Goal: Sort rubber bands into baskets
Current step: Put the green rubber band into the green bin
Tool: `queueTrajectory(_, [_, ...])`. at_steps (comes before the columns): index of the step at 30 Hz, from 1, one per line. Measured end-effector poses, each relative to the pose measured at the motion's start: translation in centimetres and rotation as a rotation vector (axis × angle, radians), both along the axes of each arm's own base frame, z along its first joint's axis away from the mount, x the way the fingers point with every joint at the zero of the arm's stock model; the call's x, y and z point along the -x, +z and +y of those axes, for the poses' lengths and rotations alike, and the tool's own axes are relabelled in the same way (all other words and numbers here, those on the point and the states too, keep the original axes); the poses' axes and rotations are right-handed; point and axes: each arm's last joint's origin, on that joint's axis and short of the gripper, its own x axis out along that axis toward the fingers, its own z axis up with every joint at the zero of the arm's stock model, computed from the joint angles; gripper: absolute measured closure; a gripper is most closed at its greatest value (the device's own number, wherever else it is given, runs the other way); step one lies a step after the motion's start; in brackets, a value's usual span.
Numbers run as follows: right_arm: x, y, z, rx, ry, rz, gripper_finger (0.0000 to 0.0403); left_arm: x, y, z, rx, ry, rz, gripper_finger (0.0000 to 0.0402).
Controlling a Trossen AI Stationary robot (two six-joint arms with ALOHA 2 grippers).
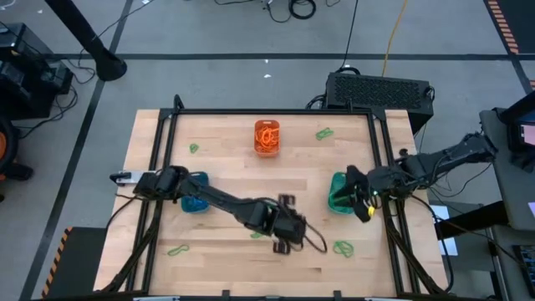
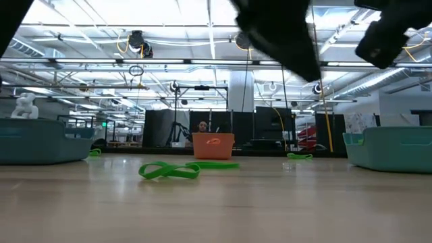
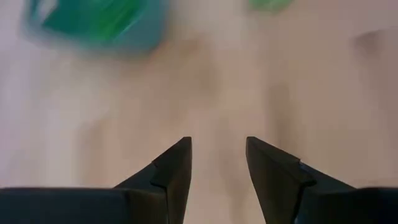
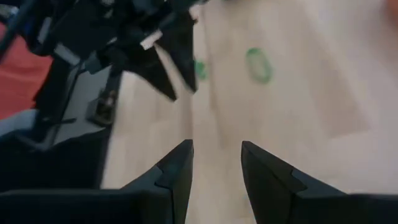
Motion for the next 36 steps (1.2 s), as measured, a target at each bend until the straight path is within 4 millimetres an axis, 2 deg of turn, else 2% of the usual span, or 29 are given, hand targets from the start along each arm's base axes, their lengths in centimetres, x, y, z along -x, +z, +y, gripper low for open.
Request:
queueTrajectory(4, [0.0, -0.6, 1.7, -0.095, 0.013, 0.082, 0.0275, -1.2, -1.0, -1.4, 0.025, -0.158, -0.162, 0.0242])
queueTrajectory(9, [0.4, -1.9, 4.5, -0.203, 0.021, 0.241, 0.0275, -3.4, -3.0, -0.6, 0.088, -0.168, -0.293, 0.0242])
queueTrajectory(15, [1.3, -3.8, 7.6, -0.252, 0.015, 0.430, 0.0275, -5.7, -6.2, -1.8, 0.160, -0.244, -0.482, 0.0242])
queueTrajectory(18, [1.9, -4.5, 8.5, -0.242, 0.001, 0.501, 0.0275, -6.4, -7.9, -2.0, 0.174, -0.282, -0.502, 0.0242])
queueTrajectory(23, [2.3, -5.2, 8.9, -0.186, -0.018, 0.535, 0.0275, -8.4, -9.0, -2.5, 0.161, -0.323, -0.568, 0.0242])
queueTrajectory(26, [2.5, -5.3, 8.9, -0.171, -0.031, 0.535, 0.0275, -9.3, -10.3, -3.0, 0.184, -0.339, -0.555, 0.0242])
queueTrajectory(36, [2.6, -5.3, 8.9, -0.148, -0.035, 0.525, 0.0275, -10.9, -13.5, -3.6, 0.238, -0.392, -0.531, 0.0242])
